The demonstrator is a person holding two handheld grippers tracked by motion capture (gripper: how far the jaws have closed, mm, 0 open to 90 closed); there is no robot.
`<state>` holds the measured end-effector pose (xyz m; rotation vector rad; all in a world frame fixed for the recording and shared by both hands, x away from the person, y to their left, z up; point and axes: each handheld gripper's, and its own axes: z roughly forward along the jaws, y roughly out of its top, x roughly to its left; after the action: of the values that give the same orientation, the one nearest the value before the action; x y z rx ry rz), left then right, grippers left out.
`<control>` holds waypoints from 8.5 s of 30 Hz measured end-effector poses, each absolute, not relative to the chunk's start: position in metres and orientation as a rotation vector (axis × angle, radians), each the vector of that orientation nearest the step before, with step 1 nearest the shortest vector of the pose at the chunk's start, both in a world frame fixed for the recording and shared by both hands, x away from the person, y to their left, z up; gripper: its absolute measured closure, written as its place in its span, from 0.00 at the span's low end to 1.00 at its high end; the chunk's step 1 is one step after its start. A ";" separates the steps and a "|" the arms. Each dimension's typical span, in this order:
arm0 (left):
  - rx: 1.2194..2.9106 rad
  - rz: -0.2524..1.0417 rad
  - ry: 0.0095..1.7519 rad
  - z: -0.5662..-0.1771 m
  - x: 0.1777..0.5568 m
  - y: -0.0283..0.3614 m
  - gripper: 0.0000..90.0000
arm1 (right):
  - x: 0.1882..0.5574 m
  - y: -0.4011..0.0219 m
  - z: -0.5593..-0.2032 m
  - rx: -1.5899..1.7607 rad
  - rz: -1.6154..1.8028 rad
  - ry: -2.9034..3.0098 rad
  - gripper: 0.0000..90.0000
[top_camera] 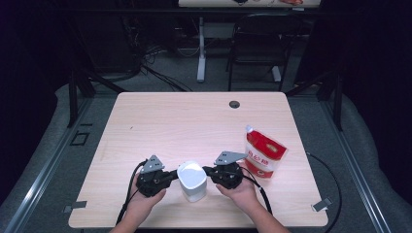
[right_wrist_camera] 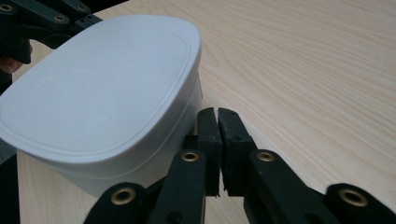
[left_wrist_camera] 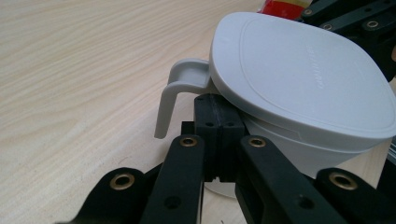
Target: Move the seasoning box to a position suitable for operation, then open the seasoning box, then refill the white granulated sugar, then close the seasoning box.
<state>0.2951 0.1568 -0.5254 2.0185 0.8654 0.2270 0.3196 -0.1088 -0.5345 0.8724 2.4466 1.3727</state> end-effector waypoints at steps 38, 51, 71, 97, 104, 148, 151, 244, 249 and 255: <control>2.038 0.174 0.796 -0.520 0.274 0.152 1.00 | 0.270 -0.136 -0.531 0.917 1.328 2.339 0.95; 1.974 0.198 0.805 -0.498 0.284 0.167 1.00 | 0.265 -0.152 -0.520 0.945 1.363 2.258 0.89; 2.087 0.237 0.762 -0.481 0.302 0.135 1.00 | 0.260 -0.145 -0.516 0.852 1.323 2.274 1.00; 2.062 0.210 0.758 -0.485 0.301 0.141 1.00 | 0.256 -0.138 -0.515 0.816 1.361 2.307 1.00; 2.056 0.205 0.763 -0.485 0.301 0.141 1.00 | 0.254 -0.137 -0.513 0.783 1.359 2.332 1.00; 2.044 0.203 0.798 -0.486 0.302 0.145 1.00 | 0.254 -0.130 -0.516 0.765 1.363 2.365 1.00; 2.044 0.217 0.820 -0.485 0.302 0.148 0.99 | 0.254 -0.129 -0.514 0.752 1.363 2.368 1.00; 2.029 0.282 0.822 -0.543 0.288 0.169 0.69 | 0.289 -0.080 -0.456 0.670 1.464 2.345 0.85; 2.027 0.283 0.822 -0.544 0.288 0.169 0.69 | 0.289 -0.092 -0.459 0.710 1.472 2.321 0.66; 2.018 0.282 0.827 -0.544 0.288 0.169 0.69 | 0.291 -0.111 -0.467 0.762 1.489 2.316 0.56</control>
<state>0.2879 0.1685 -0.5441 2.0184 0.8274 0.2819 0.2906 -0.1106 -0.4673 0.7617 2.3158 1.4886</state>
